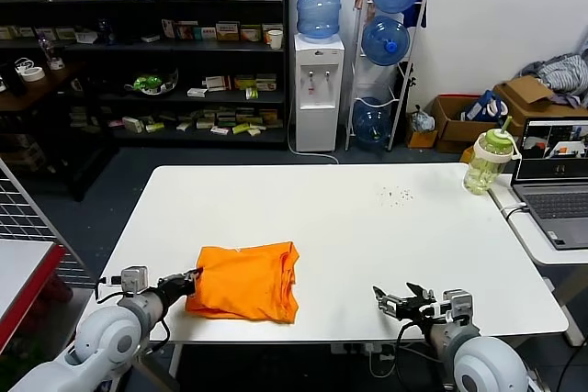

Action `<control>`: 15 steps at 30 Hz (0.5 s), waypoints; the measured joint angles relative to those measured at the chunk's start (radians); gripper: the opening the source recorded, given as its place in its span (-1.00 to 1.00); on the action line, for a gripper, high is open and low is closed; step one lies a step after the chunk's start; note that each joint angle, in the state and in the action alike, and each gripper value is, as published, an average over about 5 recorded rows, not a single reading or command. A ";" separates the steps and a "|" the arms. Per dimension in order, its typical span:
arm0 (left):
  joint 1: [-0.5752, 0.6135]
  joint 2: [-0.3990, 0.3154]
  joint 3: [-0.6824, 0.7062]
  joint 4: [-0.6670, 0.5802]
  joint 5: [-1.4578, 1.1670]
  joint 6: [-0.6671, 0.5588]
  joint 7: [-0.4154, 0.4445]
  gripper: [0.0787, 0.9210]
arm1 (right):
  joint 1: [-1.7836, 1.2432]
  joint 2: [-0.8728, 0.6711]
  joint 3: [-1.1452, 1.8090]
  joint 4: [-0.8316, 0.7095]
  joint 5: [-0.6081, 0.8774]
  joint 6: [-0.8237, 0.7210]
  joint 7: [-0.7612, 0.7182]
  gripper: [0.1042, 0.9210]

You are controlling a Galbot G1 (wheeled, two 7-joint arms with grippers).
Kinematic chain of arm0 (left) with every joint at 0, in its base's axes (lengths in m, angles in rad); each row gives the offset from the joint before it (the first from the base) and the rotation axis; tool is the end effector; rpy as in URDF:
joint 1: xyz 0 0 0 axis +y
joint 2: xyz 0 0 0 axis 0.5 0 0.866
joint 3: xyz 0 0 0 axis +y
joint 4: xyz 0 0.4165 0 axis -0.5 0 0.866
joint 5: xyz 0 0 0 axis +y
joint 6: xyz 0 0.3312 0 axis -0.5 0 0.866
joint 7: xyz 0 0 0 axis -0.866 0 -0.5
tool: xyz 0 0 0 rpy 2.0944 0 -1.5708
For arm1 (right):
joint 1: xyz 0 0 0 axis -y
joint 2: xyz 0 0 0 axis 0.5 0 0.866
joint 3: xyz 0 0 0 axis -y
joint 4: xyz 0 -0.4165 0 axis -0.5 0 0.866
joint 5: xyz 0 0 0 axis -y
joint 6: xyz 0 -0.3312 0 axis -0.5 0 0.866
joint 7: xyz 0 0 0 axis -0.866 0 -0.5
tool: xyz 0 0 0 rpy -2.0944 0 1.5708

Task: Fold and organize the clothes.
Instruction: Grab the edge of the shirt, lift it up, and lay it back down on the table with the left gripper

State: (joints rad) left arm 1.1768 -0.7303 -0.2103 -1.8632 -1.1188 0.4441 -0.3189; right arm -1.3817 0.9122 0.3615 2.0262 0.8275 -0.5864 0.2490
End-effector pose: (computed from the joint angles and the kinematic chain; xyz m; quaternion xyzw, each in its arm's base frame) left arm 0.2621 0.1740 -0.3236 -0.0801 -0.9362 0.0717 0.3345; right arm 0.1973 -0.1278 -0.3264 0.1058 -0.9357 -0.0315 0.3351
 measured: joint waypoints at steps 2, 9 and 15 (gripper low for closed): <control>0.003 0.019 -0.013 -0.014 0.010 0.004 -0.006 -0.97 | 0.003 0.002 0.000 -0.004 -0.003 0.005 -0.004 0.76; 0.030 0.118 -0.084 -0.019 0.035 0.014 -0.009 -0.97 | 0.019 0.011 -0.011 -0.017 -0.015 0.023 -0.014 0.76; 0.042 0.210 -0.148 0.047 0.059 0.012 0.010 -0.97 | 0.031 0.014 -0.020 -0.022 -0.025 0.037 -0.019 0.76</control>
State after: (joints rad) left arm 1.2193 -0.5198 -0.3579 -1.8165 -1.0595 0.4563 -0.3085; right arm -1.3506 0.9266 0.3415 2.0044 0.8026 -0.5495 0.2297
